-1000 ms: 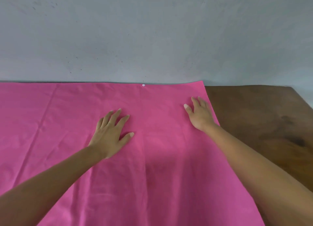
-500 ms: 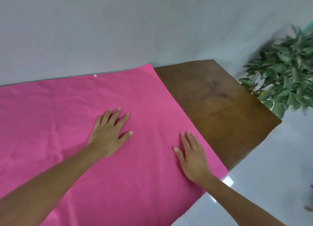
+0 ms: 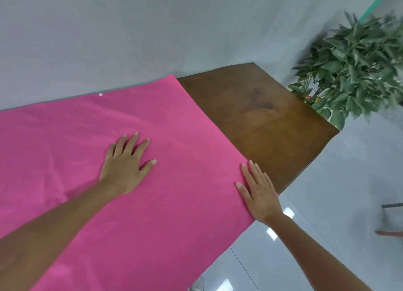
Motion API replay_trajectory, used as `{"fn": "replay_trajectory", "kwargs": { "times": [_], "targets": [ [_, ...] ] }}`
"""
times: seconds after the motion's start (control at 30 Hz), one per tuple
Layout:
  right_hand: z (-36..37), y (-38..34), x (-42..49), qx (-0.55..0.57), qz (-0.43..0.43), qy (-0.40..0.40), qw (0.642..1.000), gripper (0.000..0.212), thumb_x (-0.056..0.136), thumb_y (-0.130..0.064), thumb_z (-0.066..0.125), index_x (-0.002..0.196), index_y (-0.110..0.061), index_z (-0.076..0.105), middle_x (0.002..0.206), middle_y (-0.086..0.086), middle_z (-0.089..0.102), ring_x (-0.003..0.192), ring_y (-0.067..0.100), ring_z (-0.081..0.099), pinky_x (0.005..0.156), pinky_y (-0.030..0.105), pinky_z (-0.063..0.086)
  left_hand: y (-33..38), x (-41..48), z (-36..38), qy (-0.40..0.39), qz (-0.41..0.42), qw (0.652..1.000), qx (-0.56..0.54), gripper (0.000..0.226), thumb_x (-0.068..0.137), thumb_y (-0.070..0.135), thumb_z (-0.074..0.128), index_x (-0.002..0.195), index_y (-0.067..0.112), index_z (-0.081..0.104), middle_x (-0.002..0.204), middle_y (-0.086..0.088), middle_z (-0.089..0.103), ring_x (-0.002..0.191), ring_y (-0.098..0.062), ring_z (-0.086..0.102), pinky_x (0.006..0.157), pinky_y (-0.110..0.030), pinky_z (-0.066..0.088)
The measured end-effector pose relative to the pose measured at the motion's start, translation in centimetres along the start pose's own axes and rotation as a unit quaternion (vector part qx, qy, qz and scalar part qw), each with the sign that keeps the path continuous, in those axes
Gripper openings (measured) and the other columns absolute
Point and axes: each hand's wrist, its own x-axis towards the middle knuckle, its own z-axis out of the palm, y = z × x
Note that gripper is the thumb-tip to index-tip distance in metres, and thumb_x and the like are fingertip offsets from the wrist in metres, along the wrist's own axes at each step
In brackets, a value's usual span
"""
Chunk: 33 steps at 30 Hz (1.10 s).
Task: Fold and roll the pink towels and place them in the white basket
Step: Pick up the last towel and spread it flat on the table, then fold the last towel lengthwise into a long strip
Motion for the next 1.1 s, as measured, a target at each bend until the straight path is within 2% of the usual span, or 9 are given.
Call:
{"fn": "replay_trajectory", "kwargs": {
  "times": [0.07,0.2,0.33,0.43,0.53,0.7,0.8,0.93,1.1],
  "targets": [
    [0.0,0.0,-0.1,0.028,0.011,0.015,0.999,0.073,0.098,-0.071,0.010,0.161,-0.035,0.008,0.169,-0.009,0.003,0.155,0.010,-0.003,0.126,0.036,0.002,0.5,0.3,-0.1,-0.005,-0.019,1.000,-0.024,0.073,0.098,0.067,0.024,0.162,0.032,0.012,0.170,-0.004,0.003,0.155,-0.031,0.000,0.125,-0.051,0.006],
    [-0.8,0.4,-0.6,0.152,0.066,0.066,0.984,0.065,0.101,-0.061,0.032,0.153,-0.023,0.040,0.159,-0.001,0.036,0.148,0.019,0.027,0.122,0.044,0.028,2.9,1.5,-1.2,0.005,-0.065,0.996,-0.063,0.071,0.098,0.058,0.047,0.156,0.021,0.030,0.165,-0.012,0.018,0.150,-0.037,0.016,0.122,-0.055,0.015],
    [-1.7,2.8,-2.0,0.203,0.109,0.125,0.965,0.040,0.103,-0.038,0.049,0.138,-0.019,0.055,0.138,0.000,0.055,0.126,0.013,0.042,0.109,0.042,0.045,6.8,2.9,-2.0,0.018,-0.002,0.998,-0.065,0.064,0.098,0.049,0.055,0.152,0.019,0.039,0.161,-0.011,0.027,0.147,-0.034,0.022,0.121,-0.053,0.019],
    [-2.0,4.8,-3.1,0.229,0.131,0.129,0.956,0.031,0.102,-0.028,0.055,0.131,-0.021,0.058,0.130,-0.002,0.057,0.115,0.008,0.044,0.103,0.036,0.049,10.4,4.7,-2.5,0.022,0.057,0.996,-0.068,0.057,0.097,0.045,0.058,0.147,0.018,0.048,0.157,-0.010,0.035,0.144,-0.032,0.028,0.118,-0.051,0.023],
    [-1.9,6.7,-3.9,0.226,0.124,0.126,0.958,0.027,0.100,-0.027,0.058,0.126,-0.022,0.061,0.127,-0.002,0.059,0.111,0.005,0.043,0.096,0.026,0.045,13.8,7.1,-2.6,0.016,0.102,0.993,-0.063,0.051,0.098,0.039,0.060,0.142,0.016,0.052,0.154,-0.010,0.040,0.142,-0.032,0.033,0.116,-0.046,0.028],
    [-1.3,8.2,-5.1,0.219,0.091,0.122,0.964,0.029,0.098,-0.033,0.059,0.125,-0.023,0.063,0.137,-0.004,0.055,0.125,0.003,0.035,0.103,0.031,0.042,17.7,11.6,-2.7,-0.014,0.153,0.985,-0.084,0.035,0.098,0.021,0.061,0.131,0.012,0.060,0.136,-0.010,0.055,0.124,-0.032,0.053,0.105,-0.044,0.043],
    [-1.2,8.2,-4.8,0.212,0.097,0.126,0.964,0.029,0.098,-0.035,0.059,0.124,-0.023,0.063,0.139,-0.004,0.053,0.132,0.012,0.038,0.107,0.036,0.044,19.4,13.7,-3.0,-0.025,0.164,0.983,-0.082,0.030,0.098,0.014,0.059,0.128,0.011,0.062,0.132,-0.009,0.057,0.120,-0.030,0.056,0.100,-0.043,0.046],
    [-1.4,7.9,-4.3,0.218,0.124,0.120,0.961,0.026,0.097,-0.040,0.059,0.120,-0.028,0.062,0.141,-0.005,0.049,0.133,0.012,0.035,0.106,0.035,0.045,20.6,16.1,-2.9,-0.039,0.169,0.983,-0.054,0.030,0.096,0.006,0.060,0.125,0.012,0.064,0.126,-0.007,0.059,0.114,-0.029,0.058,0.094,-0.040,0.047],
    [-1.3,8.0,-3.7,0.238,0.120,0.117,0.957,0.012,0.097,-0.041,0.059,0.105,-0.032,0.059,0.144,-0.005,0.045,0.135,0.014,0.032,0.104,0.038,0.050,21.2,17.2,-2.8,-0.047,0.157,0.986,-0.041,0.026,0.083,-0.010,0.055,0.091,0.012,0.066,0.095,0.003,0.051,0.087,-0.024,0.058,0.064,-0.027,0.036]
  ]
}}
